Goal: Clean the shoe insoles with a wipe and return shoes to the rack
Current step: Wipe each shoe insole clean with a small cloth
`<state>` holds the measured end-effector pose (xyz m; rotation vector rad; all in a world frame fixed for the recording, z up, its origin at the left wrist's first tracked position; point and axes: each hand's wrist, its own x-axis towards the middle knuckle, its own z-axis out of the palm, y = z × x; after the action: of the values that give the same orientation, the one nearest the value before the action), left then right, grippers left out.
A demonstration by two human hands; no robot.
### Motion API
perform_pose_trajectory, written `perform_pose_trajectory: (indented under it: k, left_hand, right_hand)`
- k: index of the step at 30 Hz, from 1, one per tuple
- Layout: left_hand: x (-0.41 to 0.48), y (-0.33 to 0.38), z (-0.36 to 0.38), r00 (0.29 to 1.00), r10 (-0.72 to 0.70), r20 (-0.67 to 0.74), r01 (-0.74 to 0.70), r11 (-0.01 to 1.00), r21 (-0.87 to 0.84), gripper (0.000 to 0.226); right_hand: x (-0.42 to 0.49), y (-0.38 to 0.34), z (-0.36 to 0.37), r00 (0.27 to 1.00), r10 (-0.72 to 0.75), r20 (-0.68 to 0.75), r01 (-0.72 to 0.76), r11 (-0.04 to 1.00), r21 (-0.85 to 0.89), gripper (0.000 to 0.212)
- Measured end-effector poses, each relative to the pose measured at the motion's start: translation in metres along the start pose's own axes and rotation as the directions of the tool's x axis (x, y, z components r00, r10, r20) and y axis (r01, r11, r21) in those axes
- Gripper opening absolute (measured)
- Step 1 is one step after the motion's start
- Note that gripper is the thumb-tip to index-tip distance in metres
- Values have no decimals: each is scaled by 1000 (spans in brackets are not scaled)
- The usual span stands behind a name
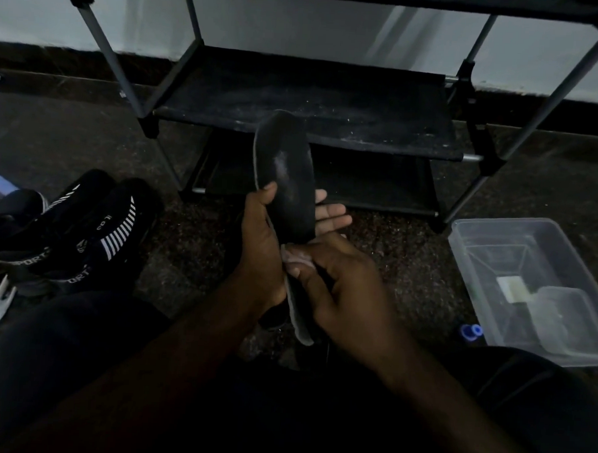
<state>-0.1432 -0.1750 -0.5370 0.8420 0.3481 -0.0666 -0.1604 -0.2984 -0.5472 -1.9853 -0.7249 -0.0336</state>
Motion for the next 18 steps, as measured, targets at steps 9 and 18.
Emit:
perform_pose_trajectory:
  k: [9,18]
  left_hand:
    - [-4,-9,7,1000,0,9,0,998,64,75]
    - [-2,-18,5,999,-18,-27,20,995,94,68]
  right_hand:
    - [6,12,-8,985,102,-142,-109,993,-38,13]
    - [15,31,-14,964,155,-216,-185,974,-130,10]
